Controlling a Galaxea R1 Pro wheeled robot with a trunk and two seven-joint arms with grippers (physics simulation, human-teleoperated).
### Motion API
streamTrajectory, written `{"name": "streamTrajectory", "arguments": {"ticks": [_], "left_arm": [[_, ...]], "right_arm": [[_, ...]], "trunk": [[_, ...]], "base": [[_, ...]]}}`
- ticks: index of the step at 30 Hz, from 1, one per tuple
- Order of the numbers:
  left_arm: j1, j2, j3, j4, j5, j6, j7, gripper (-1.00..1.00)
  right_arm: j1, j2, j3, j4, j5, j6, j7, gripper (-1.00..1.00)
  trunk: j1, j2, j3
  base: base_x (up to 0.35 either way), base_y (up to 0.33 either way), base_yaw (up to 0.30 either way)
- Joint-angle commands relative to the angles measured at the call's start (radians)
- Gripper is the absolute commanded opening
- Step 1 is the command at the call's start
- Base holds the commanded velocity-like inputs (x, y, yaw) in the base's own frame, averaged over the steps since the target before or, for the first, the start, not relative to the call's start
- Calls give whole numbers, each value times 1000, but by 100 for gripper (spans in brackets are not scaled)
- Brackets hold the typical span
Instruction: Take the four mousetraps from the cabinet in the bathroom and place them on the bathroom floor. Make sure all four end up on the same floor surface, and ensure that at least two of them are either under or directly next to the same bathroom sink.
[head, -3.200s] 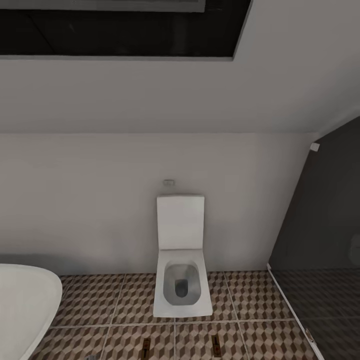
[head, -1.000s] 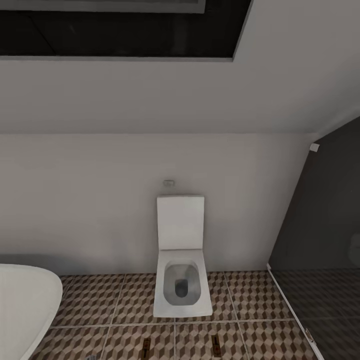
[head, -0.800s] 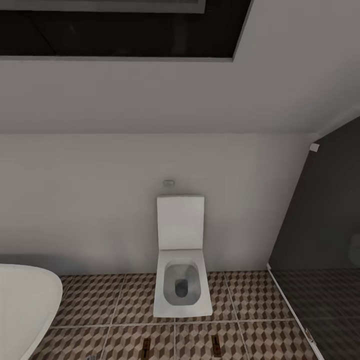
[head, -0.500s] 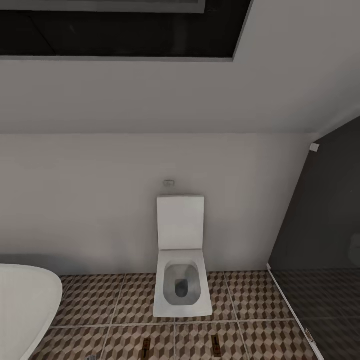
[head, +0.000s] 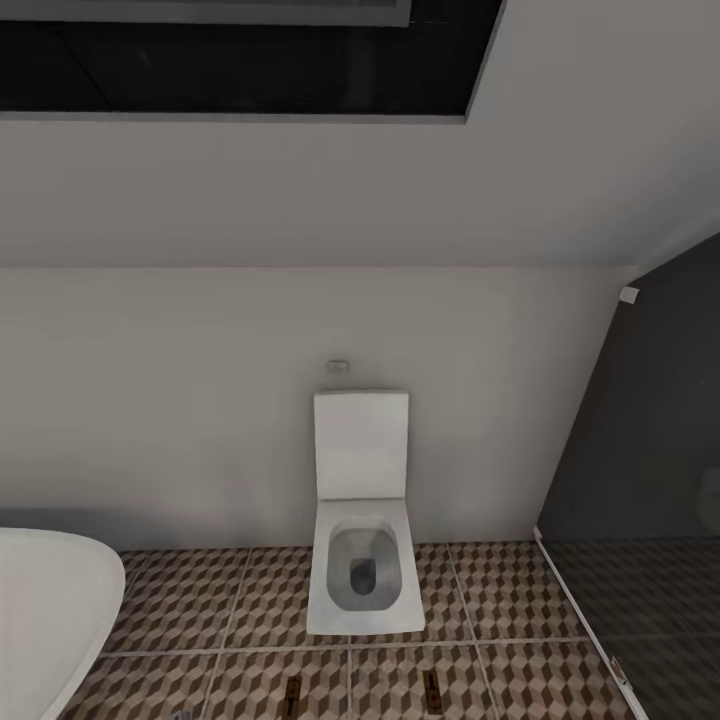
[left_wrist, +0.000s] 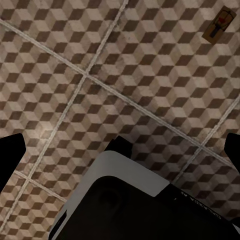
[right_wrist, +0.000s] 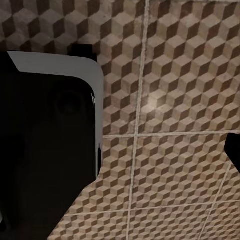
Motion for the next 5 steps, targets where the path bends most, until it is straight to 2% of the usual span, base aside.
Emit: {"name": "streamTrajectory", "arguments": {"ticks": [1, 5], "left_arm": [[-1, 0, -8, 1, 7, 3, 2, 100], [-1, 0, -8, 1, 7, 4, 2, 100]], "right_arm": [[-1, 0, 8, 1, -5, 2, 0, 100], [-1, 0, 8, 1, -5, 2, -1, 100]], "trunk": [[0, -1, -1], [0, -1, -1]], "base": [[0, 0, 0], [0, 0, 0]]}}
